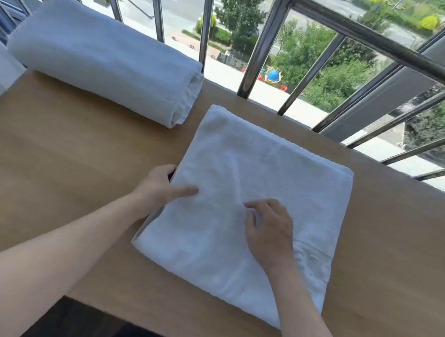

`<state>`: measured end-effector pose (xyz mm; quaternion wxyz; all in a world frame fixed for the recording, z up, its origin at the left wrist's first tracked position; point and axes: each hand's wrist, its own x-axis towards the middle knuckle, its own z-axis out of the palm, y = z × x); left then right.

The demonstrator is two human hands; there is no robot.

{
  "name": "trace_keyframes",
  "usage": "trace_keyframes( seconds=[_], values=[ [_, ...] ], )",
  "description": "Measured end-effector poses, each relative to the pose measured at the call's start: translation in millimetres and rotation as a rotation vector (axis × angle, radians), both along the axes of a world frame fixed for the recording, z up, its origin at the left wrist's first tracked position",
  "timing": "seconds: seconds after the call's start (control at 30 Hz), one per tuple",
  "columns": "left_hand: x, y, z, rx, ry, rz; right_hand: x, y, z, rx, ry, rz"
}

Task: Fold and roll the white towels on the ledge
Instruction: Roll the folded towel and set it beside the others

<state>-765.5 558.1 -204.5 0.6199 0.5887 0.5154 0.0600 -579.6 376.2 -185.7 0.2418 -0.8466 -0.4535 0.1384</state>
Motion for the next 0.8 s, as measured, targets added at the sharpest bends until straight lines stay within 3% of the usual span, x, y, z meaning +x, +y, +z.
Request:
trace_keyframes(
  seconds=[0.1, 0.33, 0.53, 0.63, 0.7, 0.8],
  values=[
    [-18, -28, 5, 0.023, 0.077, -0.038, 25, -20, -12, -0.063, -0.256, 0.205],
    [-4, -51, 10, 0.343, 0.465, -0.136, 42, -63, -23, -0.164, -0.196, 0.351],
    [66, -7, 12, 0.796, 0.602, -0.312, 6, -96, -26, -0.318, -0.163, 0.047],
    [100, -18, 17, 0.972, 0.661, -0.317, -42, -86, -22, -0.279, 0.014, -0.204],
    [106, -47, 18, 0.972, 0.622, -0.306, -71, -77, -17, -0.231, 0.176, -0.343],
    [84, -116, 6, 0.817, 0.526, -0.24, -74, -70, -7, -0.135, 0.292, -0.491]
  ],
)
